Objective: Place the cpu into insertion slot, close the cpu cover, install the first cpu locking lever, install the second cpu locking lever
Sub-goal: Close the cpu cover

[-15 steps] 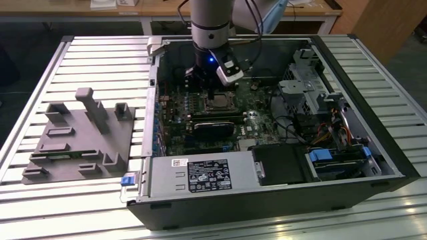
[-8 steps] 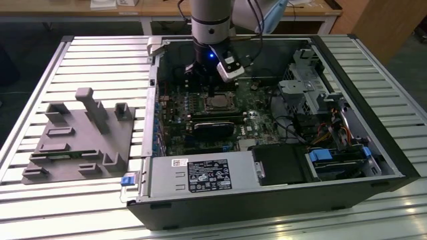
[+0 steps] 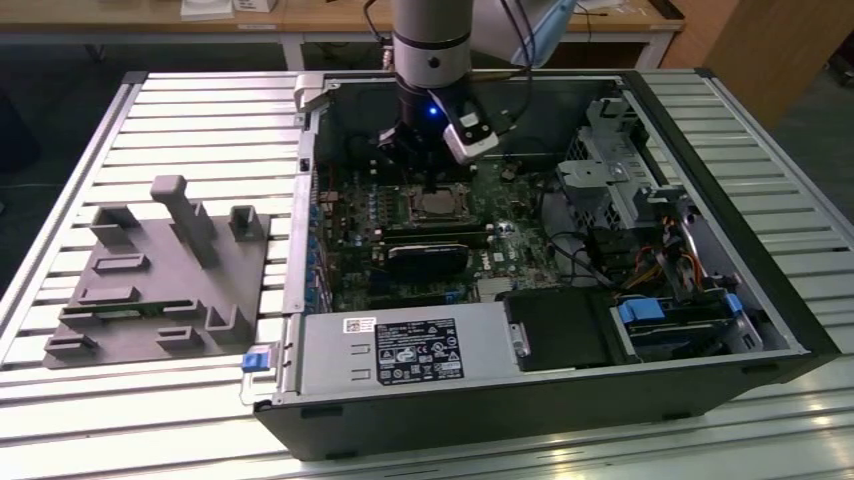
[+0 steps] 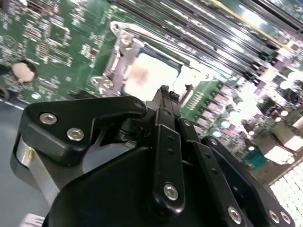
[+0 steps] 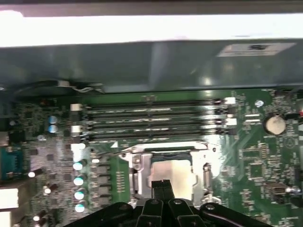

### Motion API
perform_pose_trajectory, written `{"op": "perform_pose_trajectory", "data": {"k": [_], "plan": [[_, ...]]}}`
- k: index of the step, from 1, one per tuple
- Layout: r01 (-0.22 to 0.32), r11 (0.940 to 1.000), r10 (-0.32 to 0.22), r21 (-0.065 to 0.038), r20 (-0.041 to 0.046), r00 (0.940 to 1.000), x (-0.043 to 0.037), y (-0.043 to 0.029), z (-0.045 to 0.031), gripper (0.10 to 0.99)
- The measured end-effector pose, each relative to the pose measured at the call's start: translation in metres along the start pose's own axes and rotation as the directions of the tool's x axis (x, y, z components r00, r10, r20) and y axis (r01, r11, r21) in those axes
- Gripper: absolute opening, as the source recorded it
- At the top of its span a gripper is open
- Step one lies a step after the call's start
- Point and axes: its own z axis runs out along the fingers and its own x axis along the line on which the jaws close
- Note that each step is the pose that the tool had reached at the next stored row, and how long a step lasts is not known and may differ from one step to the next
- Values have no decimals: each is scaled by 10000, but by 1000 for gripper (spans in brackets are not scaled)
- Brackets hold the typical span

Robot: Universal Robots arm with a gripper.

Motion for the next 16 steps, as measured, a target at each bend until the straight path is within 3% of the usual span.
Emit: {"op": "perform_pose_trajectory", "data": {"k": [5, 16], "plan": [[1, 10000, -1, 0, 0, 10000, -119, 8, 6, 106], [1, 10000, -1, -2, 1, 10000, -128, 13, -127, 106]]}}
